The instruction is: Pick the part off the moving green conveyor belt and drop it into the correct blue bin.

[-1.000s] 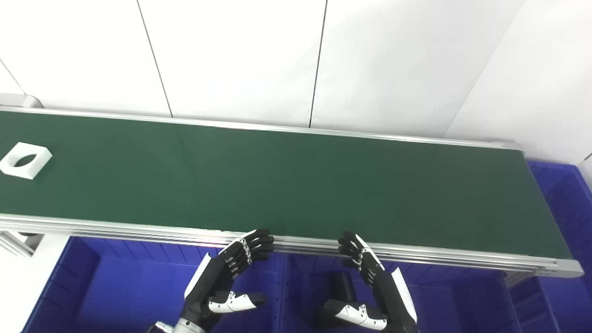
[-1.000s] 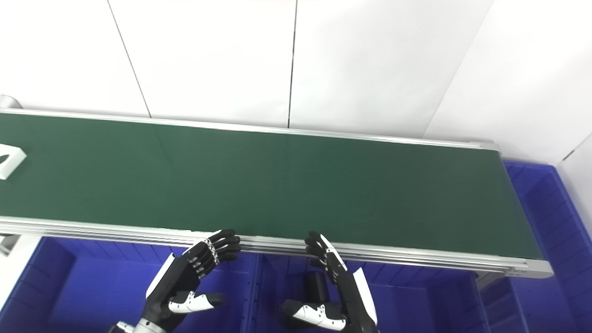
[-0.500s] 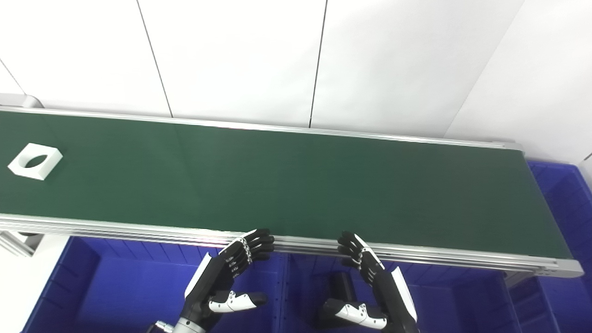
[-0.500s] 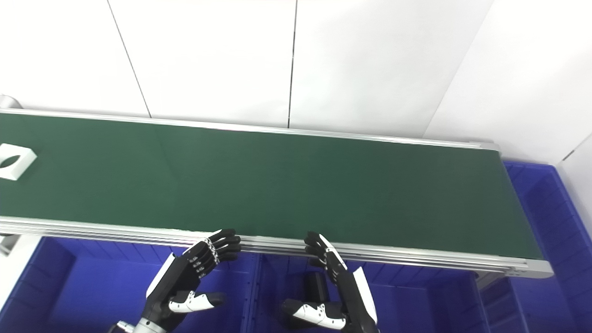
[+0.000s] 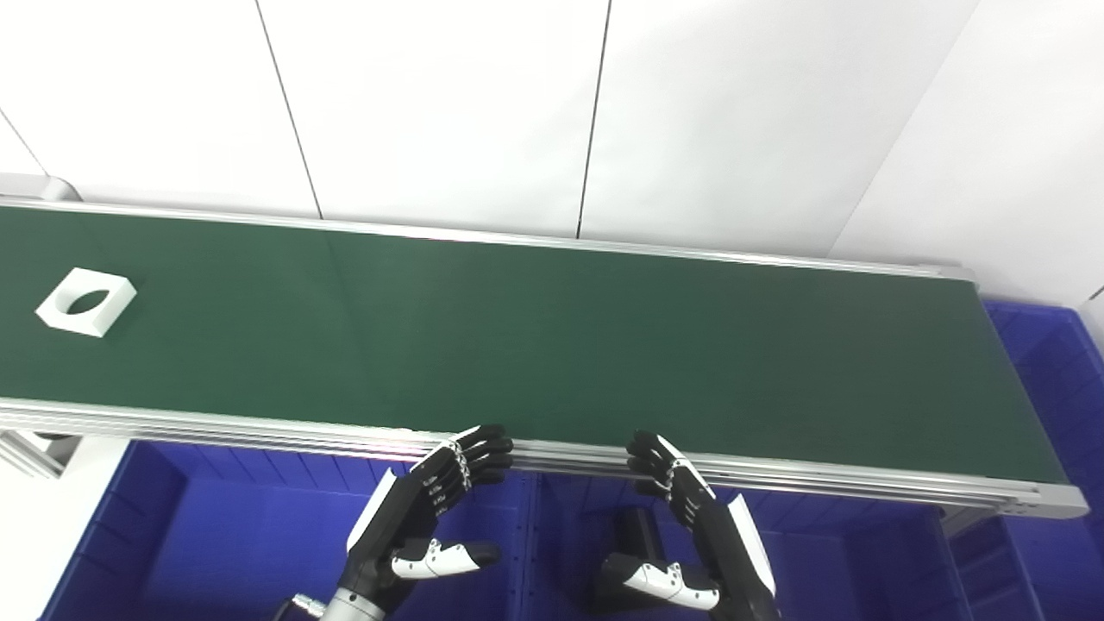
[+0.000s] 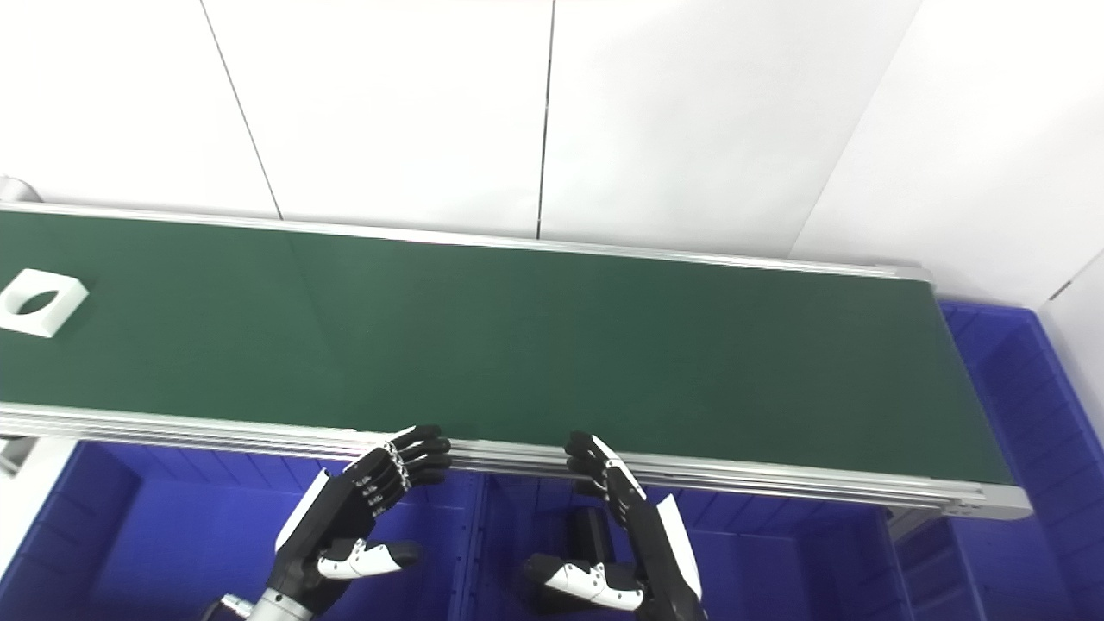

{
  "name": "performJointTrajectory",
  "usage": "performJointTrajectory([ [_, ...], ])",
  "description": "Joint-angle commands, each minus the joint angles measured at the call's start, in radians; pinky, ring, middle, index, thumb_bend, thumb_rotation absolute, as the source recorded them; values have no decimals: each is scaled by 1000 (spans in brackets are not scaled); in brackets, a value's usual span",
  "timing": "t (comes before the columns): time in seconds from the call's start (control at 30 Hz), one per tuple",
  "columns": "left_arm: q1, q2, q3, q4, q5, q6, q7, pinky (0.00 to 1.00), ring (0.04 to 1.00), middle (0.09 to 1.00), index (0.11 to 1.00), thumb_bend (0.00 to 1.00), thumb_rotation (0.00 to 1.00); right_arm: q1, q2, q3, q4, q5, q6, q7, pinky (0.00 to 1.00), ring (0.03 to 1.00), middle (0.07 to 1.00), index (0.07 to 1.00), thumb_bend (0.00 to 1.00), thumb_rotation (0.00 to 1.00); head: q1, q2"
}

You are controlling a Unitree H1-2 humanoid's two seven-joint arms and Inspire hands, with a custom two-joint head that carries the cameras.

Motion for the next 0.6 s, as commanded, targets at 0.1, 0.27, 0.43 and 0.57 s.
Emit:
performJointTrajectory([
  [0.1,-15,-4,3,-11,9,-36,7,753,777,801,810,923,362,-19,10,-1,9,12,-48,1,775,847,864,883,866,460,63,-38],
  [0.27,-12,-2,0,-16,28,-41,10,745,771,796,809,920,357,-26,7,-1,37,16,-74,0,778,851,868,885,853,458,155,-94],
  [0.43,-13,6,4,-18,26,-45,6,732,764,787,799,930,329,-33,8,-2,70,19,-103,-3,783,855,876,896,847,470,229,-149],
  [0.57,-17,10,8,-13,25,-44,8,718,754,780,793,947,317,-41,11,-2,95,23,-124,-3,795,863,884,905,838,471,264,-185],
])
